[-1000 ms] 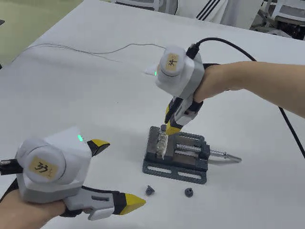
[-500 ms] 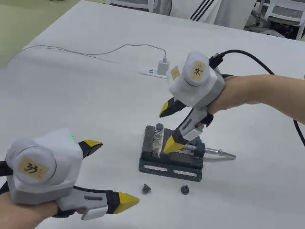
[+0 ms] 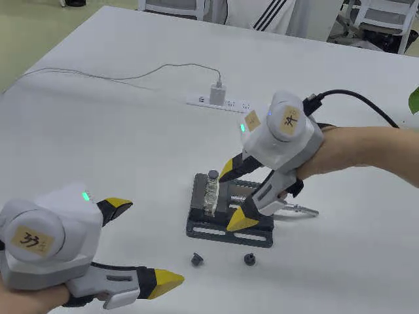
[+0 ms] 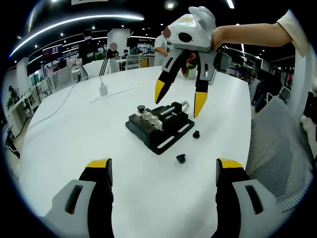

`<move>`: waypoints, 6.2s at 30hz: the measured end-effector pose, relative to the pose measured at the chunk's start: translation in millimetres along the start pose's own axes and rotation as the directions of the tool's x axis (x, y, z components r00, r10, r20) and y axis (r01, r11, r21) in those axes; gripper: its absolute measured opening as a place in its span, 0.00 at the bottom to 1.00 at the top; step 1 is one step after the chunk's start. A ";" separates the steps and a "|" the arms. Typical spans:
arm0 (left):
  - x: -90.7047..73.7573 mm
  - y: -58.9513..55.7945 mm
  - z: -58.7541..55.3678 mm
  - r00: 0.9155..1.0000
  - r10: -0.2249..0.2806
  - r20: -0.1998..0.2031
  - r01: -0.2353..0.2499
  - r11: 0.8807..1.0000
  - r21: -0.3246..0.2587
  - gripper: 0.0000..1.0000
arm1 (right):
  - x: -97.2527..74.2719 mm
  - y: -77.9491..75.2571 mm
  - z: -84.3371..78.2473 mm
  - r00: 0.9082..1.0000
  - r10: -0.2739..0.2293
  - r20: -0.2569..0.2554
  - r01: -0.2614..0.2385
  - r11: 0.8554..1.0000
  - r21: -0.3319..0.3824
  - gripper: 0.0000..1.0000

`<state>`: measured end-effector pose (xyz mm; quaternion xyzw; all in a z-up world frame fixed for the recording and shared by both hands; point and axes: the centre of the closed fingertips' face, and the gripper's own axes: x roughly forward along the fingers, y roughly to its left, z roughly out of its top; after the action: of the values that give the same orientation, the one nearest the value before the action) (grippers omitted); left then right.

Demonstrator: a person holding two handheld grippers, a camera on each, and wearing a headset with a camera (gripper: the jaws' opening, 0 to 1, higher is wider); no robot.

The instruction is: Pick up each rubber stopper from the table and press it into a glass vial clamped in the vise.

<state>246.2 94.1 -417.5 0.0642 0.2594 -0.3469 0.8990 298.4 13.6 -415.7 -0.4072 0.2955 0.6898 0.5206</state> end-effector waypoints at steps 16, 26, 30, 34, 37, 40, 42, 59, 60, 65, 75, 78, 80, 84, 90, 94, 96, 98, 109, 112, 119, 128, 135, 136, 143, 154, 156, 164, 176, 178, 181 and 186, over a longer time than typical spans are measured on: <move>-1.0 -10.5 -5.9 1.000 -0.013 -0.003 0.013 1.000 -0.003 0.84 | 7.7 27.9 -11.4 1.000 0.028 -0.005 -0.027 1.000 0.014 0.45; -3.4 -9.8 -7.4 1.000 -0.005 -0.003 0.005 1.000 -0.010 0.84 | 26.8 37.0 7.4 0.996 0.084 0.015 -0.084 0.996 -0.039 0.41; -2.7 -11.5 -8.2 1.000 -0.008 -0.004 0.008 1.000 -0.012 0.84 | 33.2 39.5 9.3 0.994 0.106 0.002 -0.105 0.992 -0.066 0.41; -1.2 -13.8 -9.0 1.000 -0.011 -0.005 0.011 1.000 -0.016 0.84 | 38.8 40.7 9.4 0.991 0.132 -0.015 -0.133 0.987 -0.088 0.38; -0.6 -14.9 -9.2 1.000 -0.013 -0.003 0.013 1.000 -0.020 0.84 | 42.3 41.3 9.7 0.989 0.149 -0.026 -0.151 0.982 -0.112 0.38; -0.4 -15.6 -9.9 1.000 -0.014 -0.005 0.014 1.000 -0.022 0.84 | 45.7 42.8 9.9 0.985 0.167 -0.034 -0.170 0.977 -0.132 0.37; -0.4 -15.6 -10.7 1.000 -0.014 -0.005 0.014 1.000 -0.024 0.83 | 49.0 43.6 9.3 0.983 0.177 -0.045 -0.182 0.971 -0.155 0.36; -3.0 -12.2 -18.8 1.000 -0.001 -0.011 0.000 0.999 -0.054 0.83 | 73.1 45.7 4.1 0.962 0.238 -0.133 -0.266 0.927 -0.263 0.22; -2.9 -11.7 -19.4 1.000 0.000 -0.013 0.000 0.998 -0.055 0.83 | 74.5 46.2 3.1 0.960 0.243 -0.139 -0.272 0.925 -0.266 0.20; -2.1 -11.6 -20.4 1.000 -0.002 -0.013 0.001 0.998 -0.061 0.83 | 78.2 44.3 2.9 0.960 0.240 -0.145 -0.273 0.920 -0.281 0.17; 0.3 -11.4 -20.9 1.000 -0.008 -0.013 0.007 0.998 -0.067 0.83 | 80.8 44.7 5.1 0.955 0.254 -0.156 -0.291 0.909 -0.299 0.11; 0.4 -11.0 -21.3 1.000 -0.007 -0.013 0.006 0.998 -0.069 0.83 | 81.6 44.3 4.6 0.954 0.255 -0.158 -0.292 0.908 -0.301 0.10; 0.3 -11.3 -21.5 1.000 -0.007 -0.012 0.006 0.997 -0.071 0.83 | 82.0 44.2 3.5 0.953 0.255 -0.162 -0.294 0.907 -0.300 0.10; 0.6 -12.0 -22.4 1.000 -0.008 -0.014 0.007 0.997 -0.072 0.83 | 83.4 45.1 2.1 0.952 0.259 -0.163 -0.297 0.907 -0.298 0.09; 1.1 -12.7 -23.3 1.000 -0.010 -0.014 0.008 0.997 -0.076 0.83 | 85.6 45.3 1.7 0.953 0.257 -0.160 -0.294 0.910 -0.292 0.08; 1.5 -13.1 -24.0 1.000 -0.011 -0.015 0.010 0.997 -0.078 0.82 | 85.7 45.2 1.5 0.954 0.255 -0.158 -0.291 0.913 -0.287 0.08; 1.8 -13.6 -24.2 1.000 -0.013 -0.015 0.012 0.997 -0.078 0.82 | 85.7 45.3 1.5 0.955 0.252 -0.155 -0.287 0.915 -0.283 0.08; 2.3 -14.0 -24.2 1.000 -0.013 -0.014 0.012 0.997 -0.078 0.82 | 85.5 46.0 1.3 0.957 0.249 -0.149 -0.281 0.923 -0.264 0.08; 8.3 -19.4 -21.5 1.000 -0.029 -0.009 0.028 0.998 -0.058 0.78 | 73.4 47.2 0.2 0.981 0.173 -0.088 -0.180 0.980 -0.086 0.08; 10.2 -19.9 -18.3 1.000 -0.030 -0.003 0.030 0.999 -0.044 0.74 | 67.0 46.4 -3.1 0.987 0.142 -0.080 -0.145 0.989 -0.033 0.08; 17.3 -23.3 -8.4 0.999 -0.050 0.008 0.050 0.999 -0.021 0.64 | 53.5 43.5 -16.1 0.996 0.054 -0.075 -0.048 0.996 0.077 0.07; 34.0 -38.1 0.7 0.990 -0.138 -0.015 0.138 0.990 -0.008 0.46 | 33.4 50.5 -26.6 0.998 -0.040 -0.057 0.045 0.994 0.095 0.07; 50.3 -54.8 3.2 0.974 -0.221 -0.039 0.220 0.975 -0.027 0.37 | 27.6 60.1 -32.6 0.997 -0.058 -0.047 0.062 0.994 0.089 0.07; 52.4 -57.1 3.3 0.972 -0.232 -0.042 0.231 0.973 -0.025 0.36 | 27.3 60.7 -33.5 0.997 -0.062 -0.051 0.066 0.995 0.079 0.07; 65.0 -73.8 2.9 0.947 -0.308 -0.092 0.305 0.951 -0.040 0.33 | 25.1 66.2 -39.5 0.996 -0.076 -0.053 0.080 0.994 0.079 0.07; 71.6 -91.1 6.7 0.917 -0.377 -0.132 0.377 0.926 -0.029 0.24 | 20.8 82.1 -29.3 0.996 -0.087 -0.036 0.088 0.996 0.017 0.07; 71.8 -93.2 7.2 0.912 -0.388 -0.134 0.387 0.921 -0.035 0.21 | 21.0 83.7 -27.5 0.995 -0.088 -0.037 0.089 0.996 0.003 0.07; 70.7 -99.6 4.4 0.894 -0.422 -0.150 0.416 0.907 -0.072 0.14 | 19.6 86.3 -23.2 0.995 -0.094 -0.030 0.092 0.994 -0.056 0.07; 68.2 -105.0 1.9 0.877 -0.458 -0.146 0.442 0.887 -0.131 0.07 | 19.9 91.8 -19.5 0.996 -0.083 -0.032 0.077 0.985 -0.153 0.07; 67.8 -105.9 1.6 0.875 -0.462 -0.146 0.444 0.885 -0.137 0.07 | 20.1 91.7 -19.2 0.996 -0.083 -0.034 0.077 0.983 -0.166 0.07; 66.9 -106.2 1.1 0.873 -0.466 -0.144 0.447 0.883 -0.147 0.06 | 20.8 92.3 -18.2 0.996 -0.083 -0.034 0.075 0.981 -0.180 0.07; 66.8 -107.6 -0.2 0.871 -0.471 -0.140 0.448 0.878 -0.167 0.06 | 22.3 94.9 -17.9 0.996 -0.081 -0.042 0.070 0.975 -0.212 0.07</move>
<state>217.1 -26.0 -444.8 -0.0274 0.3674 -0.5265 0.7662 209.2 -17.6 -445.4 -0.4882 0.2180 0.6865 0.4929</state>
